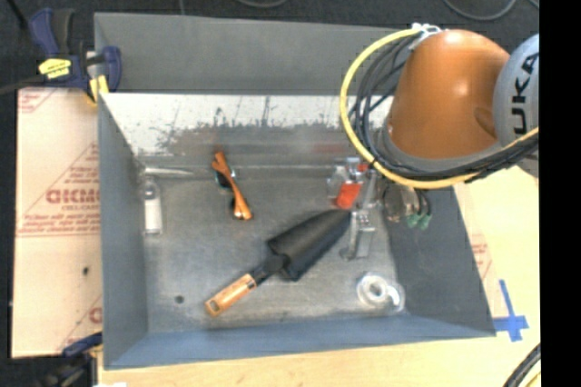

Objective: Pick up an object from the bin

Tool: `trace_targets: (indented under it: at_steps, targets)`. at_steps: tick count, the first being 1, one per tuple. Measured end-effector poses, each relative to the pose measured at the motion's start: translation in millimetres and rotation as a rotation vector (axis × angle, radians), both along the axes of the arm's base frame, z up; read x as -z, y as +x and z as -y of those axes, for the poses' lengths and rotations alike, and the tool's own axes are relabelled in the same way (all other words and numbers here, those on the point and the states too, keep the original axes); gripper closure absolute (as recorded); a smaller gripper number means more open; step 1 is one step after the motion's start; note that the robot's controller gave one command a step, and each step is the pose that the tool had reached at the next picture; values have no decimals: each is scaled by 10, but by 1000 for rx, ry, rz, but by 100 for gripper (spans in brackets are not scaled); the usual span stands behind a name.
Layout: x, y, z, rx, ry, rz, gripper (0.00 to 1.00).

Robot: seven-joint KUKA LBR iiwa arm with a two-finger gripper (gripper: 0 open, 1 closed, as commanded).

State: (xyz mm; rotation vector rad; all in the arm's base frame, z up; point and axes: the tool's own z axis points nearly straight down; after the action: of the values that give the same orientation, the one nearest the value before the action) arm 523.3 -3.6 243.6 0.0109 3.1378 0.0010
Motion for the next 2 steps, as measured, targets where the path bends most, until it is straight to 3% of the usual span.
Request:
trace_targets:
  at_steps: [2]
  targets:
    - [8, 6, -5, -1, 0, 0, 0]
